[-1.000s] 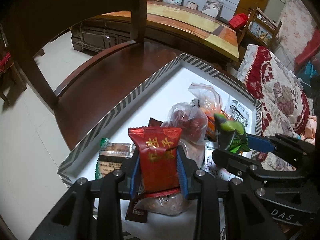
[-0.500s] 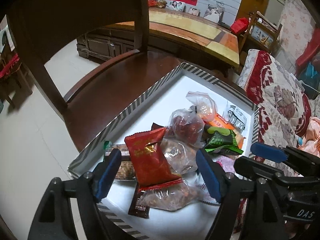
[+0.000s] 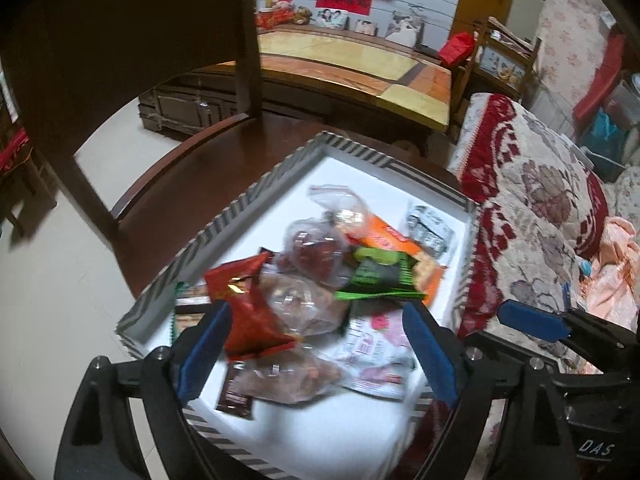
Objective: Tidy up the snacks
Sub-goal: 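Move both open tools back over the snacks on the blanket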
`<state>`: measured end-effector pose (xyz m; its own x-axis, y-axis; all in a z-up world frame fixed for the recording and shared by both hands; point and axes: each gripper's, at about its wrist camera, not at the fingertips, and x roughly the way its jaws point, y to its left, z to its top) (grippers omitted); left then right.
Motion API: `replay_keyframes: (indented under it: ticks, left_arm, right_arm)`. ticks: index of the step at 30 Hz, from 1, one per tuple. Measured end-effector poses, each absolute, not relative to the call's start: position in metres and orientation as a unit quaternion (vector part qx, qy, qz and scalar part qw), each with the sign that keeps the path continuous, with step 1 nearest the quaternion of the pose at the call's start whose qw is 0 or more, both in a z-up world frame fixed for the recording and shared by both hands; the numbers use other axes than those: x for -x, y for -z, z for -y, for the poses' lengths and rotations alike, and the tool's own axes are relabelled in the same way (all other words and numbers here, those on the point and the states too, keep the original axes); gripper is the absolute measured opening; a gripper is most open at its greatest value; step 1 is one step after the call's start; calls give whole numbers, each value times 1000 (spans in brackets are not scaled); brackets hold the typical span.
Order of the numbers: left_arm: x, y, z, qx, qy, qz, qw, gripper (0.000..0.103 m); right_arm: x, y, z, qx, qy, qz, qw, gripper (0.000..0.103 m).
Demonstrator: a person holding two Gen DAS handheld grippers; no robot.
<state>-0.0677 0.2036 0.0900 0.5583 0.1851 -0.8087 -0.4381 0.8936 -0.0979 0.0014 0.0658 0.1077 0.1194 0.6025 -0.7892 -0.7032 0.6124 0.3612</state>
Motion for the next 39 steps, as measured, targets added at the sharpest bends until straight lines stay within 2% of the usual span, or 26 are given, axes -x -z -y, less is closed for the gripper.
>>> replay_keyframes:
  ticks: [27, 39]
  left_arm:
    - [8, -80, -76, 77, -55, -477, 874, 89]
    - [-33, -73, -13, 37, 25, -496, 867, 89]
  right_arm:
    - [-73, -72, 133, -52, -268, -535, 799, 60]
    - [-107, -76, 230, -81, -185, -532, 822, 60]
